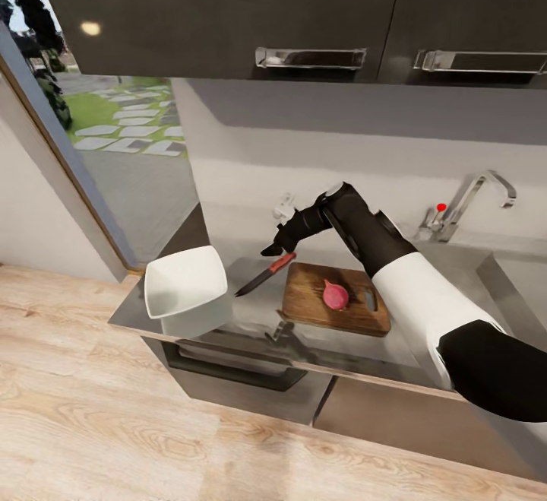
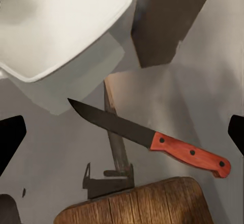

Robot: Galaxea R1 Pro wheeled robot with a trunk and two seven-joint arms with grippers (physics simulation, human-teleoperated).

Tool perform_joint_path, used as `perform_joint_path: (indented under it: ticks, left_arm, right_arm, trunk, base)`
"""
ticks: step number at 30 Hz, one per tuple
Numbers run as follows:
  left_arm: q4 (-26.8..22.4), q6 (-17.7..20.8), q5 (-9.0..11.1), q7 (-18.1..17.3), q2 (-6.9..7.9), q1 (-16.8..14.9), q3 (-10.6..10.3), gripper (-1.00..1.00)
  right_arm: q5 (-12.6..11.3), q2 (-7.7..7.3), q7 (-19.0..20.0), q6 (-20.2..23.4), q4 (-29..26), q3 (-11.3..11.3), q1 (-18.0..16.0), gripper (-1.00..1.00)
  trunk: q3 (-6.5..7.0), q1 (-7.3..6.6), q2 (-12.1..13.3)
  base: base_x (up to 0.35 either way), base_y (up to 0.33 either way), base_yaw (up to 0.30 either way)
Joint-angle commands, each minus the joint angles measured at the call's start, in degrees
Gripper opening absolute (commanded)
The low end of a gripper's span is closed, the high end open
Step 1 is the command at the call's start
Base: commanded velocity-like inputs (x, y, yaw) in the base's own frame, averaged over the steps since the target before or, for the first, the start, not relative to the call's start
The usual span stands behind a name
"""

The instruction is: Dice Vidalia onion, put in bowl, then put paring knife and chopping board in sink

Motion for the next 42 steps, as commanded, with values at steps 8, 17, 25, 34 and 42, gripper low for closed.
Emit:
perform_joint_path:
  ticks: [8,17,25,34,42]
  left_arm:
    - [0.24,-0.36,0.17,0.16,-0.01,-0.1,-0.39,1.0]
    - [0.24,-0.26,0.17,0.16,-0.03,-0.1,-0.39,1.0]
    - [0.24,0.24,0.17,0.16,-0.04,-0.1,-0.39,1.0]
    - [0.24,0.25,0.17,0.16,-0.04,-0.1,-0.39,1.0]
    - [0.24,0.25,0.17,0.16,-0.05,-0.1,-0.39,1.0]
  right_arm:
    - [0.42,-0.21,0.38,-5.03,5.78,-0.03,0.1,1.0]
    - [1.11,-1.47,4.23,-8.05,9.29,-0.03,0.09,1.0]
    - [4.08,-1.81,6.21,-9.57,9.59,-0.02,0.04,1.0]
    - [4.19,-1.8,6.25,-9.65,9.64,0.01,0.04,1.0]
    - [4.26,-1.87,6.25,-9.65,9.64,0.03,0.07,1.0]
  trunk:
    - [-0.13,0.03,-0.11]
    - [-0.13,0.03,-0.11]
    - [-0.13,0.03,-0.11]
    - [-0.13,0.03,-0.11]
    - [-0.13,0.03,-0.11]
  base:
    - [0.0,0.0,0.007]
    - [0.0,0.0,0.0]
    - [0.0,0.0,0.0]
    - [0.145,-0.021,0.0]
    - [0.192,-0.137,0.0]
